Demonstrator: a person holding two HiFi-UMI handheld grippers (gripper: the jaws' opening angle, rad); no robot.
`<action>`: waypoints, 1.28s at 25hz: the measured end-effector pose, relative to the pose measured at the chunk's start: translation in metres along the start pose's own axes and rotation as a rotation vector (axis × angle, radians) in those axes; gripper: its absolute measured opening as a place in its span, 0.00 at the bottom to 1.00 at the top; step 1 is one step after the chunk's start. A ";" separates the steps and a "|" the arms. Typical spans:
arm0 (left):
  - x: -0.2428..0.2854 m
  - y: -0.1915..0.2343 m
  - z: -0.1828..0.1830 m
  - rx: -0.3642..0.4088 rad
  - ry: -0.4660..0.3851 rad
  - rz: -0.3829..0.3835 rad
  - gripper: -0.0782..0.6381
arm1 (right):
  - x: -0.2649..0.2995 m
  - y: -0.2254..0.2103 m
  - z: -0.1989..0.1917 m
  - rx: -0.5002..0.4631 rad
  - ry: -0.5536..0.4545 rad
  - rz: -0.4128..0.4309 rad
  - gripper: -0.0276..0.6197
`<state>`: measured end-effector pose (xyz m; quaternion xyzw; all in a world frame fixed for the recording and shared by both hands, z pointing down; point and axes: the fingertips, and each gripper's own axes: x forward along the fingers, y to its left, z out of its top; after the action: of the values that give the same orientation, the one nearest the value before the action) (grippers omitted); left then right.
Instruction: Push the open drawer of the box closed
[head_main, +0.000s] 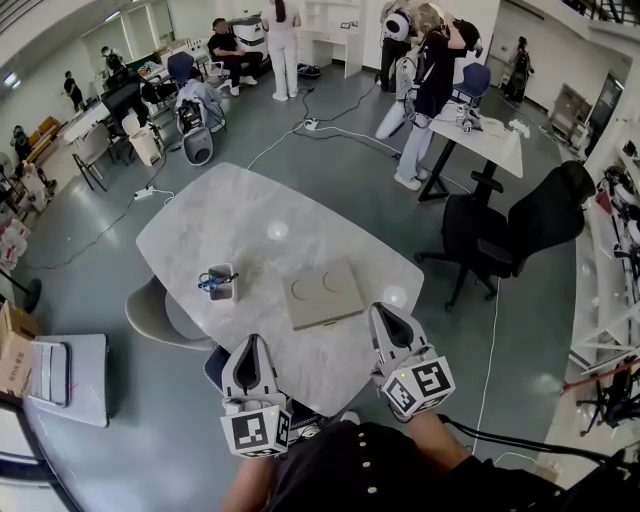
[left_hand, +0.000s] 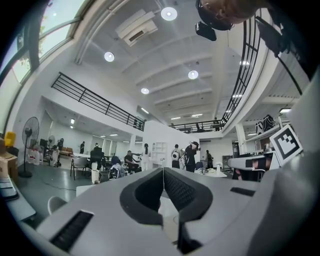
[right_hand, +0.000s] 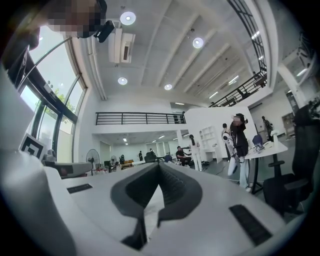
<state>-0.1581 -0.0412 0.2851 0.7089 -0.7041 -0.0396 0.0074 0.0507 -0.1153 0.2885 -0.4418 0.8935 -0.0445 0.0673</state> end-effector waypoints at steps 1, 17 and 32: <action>0.000 0.001 -0.001 0.000 0.000 0.002 0.13 | 0.001 0.001 0.000 0.001 0.002 0.002 0.04; 0.003 0.003 -0.004 0.007 0.003 0.012 0.13 | 0.006 0.006 -0.008 0.011 0.018 0.020 0.04; 0.004 0.005 -0.004 0.006 0.008 0.008 0.13 | 0.014 0.012 -0.011 0.012 0.030 0.041 0.04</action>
<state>-0.1630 -0.0458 0.2895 0.7064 -0.7070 -0.0347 0.0081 0.0309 -0.1192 0.2963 -0.4224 0.9029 -0.0551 0.0576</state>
